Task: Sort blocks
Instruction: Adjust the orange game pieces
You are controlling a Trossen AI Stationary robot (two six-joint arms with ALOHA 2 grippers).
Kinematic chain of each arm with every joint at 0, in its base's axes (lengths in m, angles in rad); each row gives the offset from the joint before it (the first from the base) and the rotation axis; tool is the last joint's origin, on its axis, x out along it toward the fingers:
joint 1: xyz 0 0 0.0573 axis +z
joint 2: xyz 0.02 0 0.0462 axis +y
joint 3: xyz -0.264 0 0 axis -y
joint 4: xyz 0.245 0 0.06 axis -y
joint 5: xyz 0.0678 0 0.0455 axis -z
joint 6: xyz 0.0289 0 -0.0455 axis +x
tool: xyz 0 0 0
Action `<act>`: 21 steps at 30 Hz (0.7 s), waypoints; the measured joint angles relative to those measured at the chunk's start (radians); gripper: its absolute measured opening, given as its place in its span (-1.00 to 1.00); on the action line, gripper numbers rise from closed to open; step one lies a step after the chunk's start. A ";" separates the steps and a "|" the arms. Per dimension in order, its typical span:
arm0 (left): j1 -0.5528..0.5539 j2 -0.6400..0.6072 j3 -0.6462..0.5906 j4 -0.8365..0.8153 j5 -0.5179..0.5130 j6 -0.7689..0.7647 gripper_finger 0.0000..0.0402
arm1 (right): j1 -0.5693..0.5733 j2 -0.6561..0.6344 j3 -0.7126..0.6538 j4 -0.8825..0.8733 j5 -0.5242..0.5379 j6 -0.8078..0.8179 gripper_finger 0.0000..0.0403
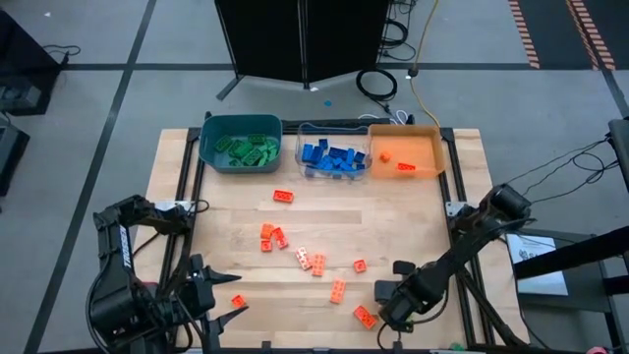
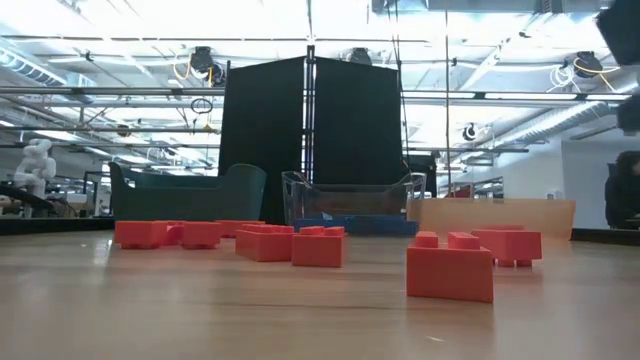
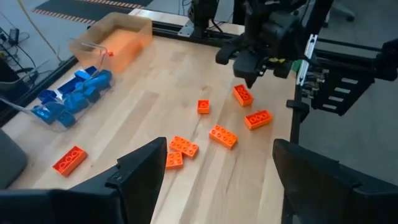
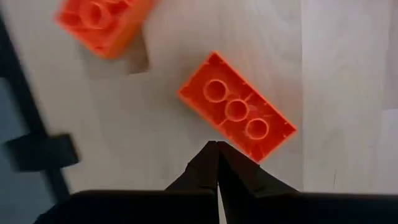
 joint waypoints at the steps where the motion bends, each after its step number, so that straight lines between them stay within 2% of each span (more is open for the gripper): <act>1: 0.000 0.000 0.000 0.000 0.000 0.001 0.49 | 0.006 0.003 -0.002 0.007 -0.001 0.001 -1.00; 8: 0.000 0.000 0.000 0.000 -0.001 0.083 0.49 | -0.040 0.027 -0.058 0.107 -0.004 0.020 -1.00; 11: 0.000 0.000 0.000 0.000 -0.005 0.110 0.49 | -0.091 0.059 -0.074 0.142 -0.045 -0.051 -1.00; 14: 0.000 0.000 0.000 0.000 -0.029 0.138 0.49 | -0.196 0.089 -0.072 0.145 -0.121 -0.171 -1.00; 17: 0.005 -0.001 0.000 0.000 -0.053 0.183 0.49 | -0.315 0.102 -0.064 0.140 -0.152 -0.290 -1.00; 21: 0.018 -0.005 0.000 0.000 -0.056 0.218 0.49 | -0.465 0.106 -0.029 0.149 -0.037 -0.402 -1.00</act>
